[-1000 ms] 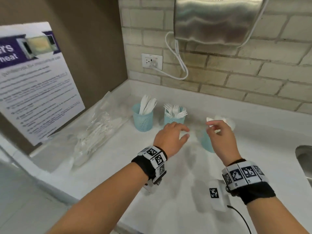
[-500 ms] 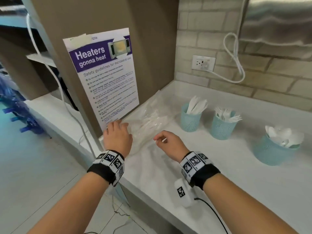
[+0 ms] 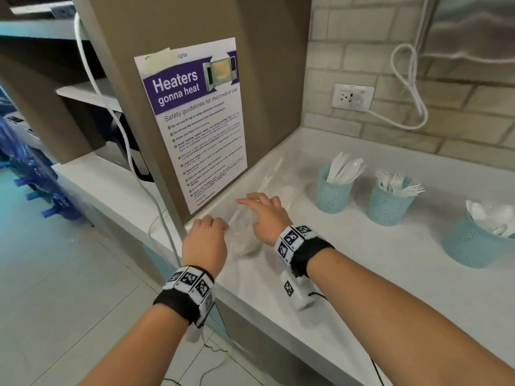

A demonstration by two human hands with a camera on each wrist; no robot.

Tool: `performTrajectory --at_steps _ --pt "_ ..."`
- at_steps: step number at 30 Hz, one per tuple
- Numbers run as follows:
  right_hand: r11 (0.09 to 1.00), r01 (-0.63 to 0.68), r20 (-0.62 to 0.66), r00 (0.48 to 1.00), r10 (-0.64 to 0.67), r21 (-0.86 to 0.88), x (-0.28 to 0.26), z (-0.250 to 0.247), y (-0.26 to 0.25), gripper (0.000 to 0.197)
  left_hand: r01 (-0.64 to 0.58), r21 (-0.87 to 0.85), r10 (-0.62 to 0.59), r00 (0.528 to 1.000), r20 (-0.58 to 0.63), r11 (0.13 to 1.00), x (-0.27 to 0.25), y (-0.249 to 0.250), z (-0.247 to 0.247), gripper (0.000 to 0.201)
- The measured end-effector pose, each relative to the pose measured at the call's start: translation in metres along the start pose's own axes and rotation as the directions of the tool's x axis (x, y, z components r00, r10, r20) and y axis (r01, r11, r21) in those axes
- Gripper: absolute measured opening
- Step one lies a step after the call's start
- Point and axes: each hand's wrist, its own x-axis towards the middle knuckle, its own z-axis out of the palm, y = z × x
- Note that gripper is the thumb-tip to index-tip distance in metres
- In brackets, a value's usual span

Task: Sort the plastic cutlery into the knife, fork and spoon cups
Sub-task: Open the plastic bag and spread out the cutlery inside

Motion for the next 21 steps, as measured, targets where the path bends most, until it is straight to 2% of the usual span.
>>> performTrajectory --at_steps 3,6,10,13,15,18,21 --pt "0.996 0.043 0.054 0.998 -0.04 -0.072 0.003 0.002 -0.006 0.081 -0.042 -0.029 0.038 0.989 -0.142 0.999 -0.005 -0.011 -0.019 0.015" --pt "0.984 0.055 0.101 0.994 -0.039 -0.169 0.006 0.0 -0.013 0.052 -0.026 -0.079 0.008 0.977 -0.215 0.997 -0.007 -0.023 -0.038 0.016" --pt "0.981 -0.028 0.048 0.998 0.038 -0.191 -0.003 -0.007 -0.006 0.027 -0.005 -0.18 -0.043 0.963 -0.265 0.984 -0.006 -0.027 -0.06 0.024" --pt "0.992 -0.08 -0.058 0.996 0.075 -0.1 -0.024 -0.016 0.0 0.019 -0.021 -0.243 -0.057 0.95 -0.306 0.97 -0.004 -0.021 -0.074 0.02" --pt "0.995 -0.098 -0.19 0.977 0.093 -0.017 -0.042 -0.028 0.005 0.014 -0.076 -0.293 -0.021 0.949 -0.314 0.953 0.001 -0.014 -0.078 0.02" --pt "0.989 -0.13 -0.378 0.914 0.146 0.068 -0.073 -0.053 0.02 0.008 -0.203 -0.404 0.097 0.959 -0.266 0.892 0.017 0.004 -0.076 0.02" --pt "0.973 -0.193 -0.477 0.848 0.232 0.13 -0.103 -0.074 0.045 0.009 -0.313 -0.489 0.238 0.948 -0.211 0.814 0.029 0.033 -0.066 0.023"
